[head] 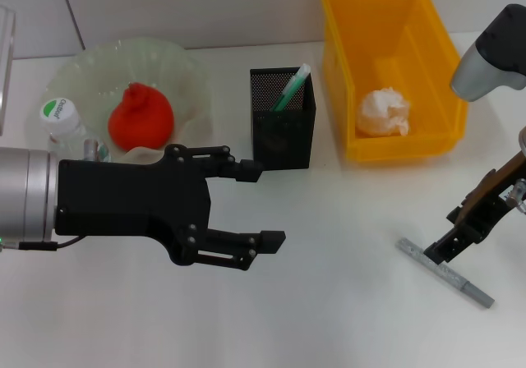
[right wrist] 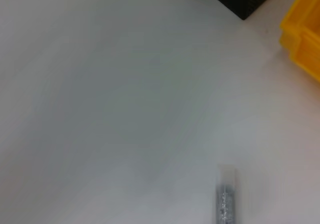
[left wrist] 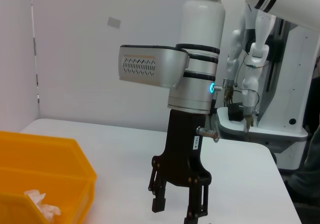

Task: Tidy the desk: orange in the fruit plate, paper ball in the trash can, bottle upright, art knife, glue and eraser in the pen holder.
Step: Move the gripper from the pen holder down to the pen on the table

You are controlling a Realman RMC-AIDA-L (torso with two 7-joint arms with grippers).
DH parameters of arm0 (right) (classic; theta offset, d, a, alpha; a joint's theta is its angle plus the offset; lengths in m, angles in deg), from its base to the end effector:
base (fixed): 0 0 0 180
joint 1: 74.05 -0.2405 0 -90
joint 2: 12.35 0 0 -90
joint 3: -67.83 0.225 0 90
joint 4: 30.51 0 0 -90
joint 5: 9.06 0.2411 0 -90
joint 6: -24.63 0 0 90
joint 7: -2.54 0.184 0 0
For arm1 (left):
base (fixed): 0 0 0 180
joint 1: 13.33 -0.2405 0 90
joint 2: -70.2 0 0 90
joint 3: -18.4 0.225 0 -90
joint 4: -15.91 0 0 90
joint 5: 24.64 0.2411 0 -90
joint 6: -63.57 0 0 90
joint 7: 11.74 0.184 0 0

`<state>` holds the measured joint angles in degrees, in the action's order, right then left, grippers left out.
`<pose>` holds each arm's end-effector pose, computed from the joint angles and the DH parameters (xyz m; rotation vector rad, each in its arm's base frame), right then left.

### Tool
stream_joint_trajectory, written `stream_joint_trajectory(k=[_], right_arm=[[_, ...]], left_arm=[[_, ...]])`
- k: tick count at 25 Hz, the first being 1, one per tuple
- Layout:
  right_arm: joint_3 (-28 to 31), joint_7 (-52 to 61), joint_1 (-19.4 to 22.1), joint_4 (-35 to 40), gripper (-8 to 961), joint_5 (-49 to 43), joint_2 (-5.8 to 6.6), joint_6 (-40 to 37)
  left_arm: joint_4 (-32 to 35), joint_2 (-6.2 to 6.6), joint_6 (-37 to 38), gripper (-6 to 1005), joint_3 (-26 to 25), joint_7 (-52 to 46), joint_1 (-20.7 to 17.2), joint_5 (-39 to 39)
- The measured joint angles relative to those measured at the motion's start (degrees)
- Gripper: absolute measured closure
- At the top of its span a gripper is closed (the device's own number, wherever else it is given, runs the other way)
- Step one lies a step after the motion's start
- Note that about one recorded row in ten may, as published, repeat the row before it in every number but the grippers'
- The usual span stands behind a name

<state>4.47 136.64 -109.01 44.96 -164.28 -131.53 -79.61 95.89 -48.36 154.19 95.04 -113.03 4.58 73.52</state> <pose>0.2128 0.3521 0.0304 -2.6484 1.0447 -0.6322 -0.1059 0.3146 -0.0080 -3.0175 -0.1898 -0.6154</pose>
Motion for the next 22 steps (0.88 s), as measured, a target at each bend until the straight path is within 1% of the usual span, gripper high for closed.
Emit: stream_joint_trajectory(k=[22], right_arm=[[-0.7, 1.8, -0.2, -2.6, 193, 0.1, -0.09, 1.2]], left_arm=[[-0.8, 0.09, 0.0, 154, 0.0, 1.2, 0.3, 0.0]])
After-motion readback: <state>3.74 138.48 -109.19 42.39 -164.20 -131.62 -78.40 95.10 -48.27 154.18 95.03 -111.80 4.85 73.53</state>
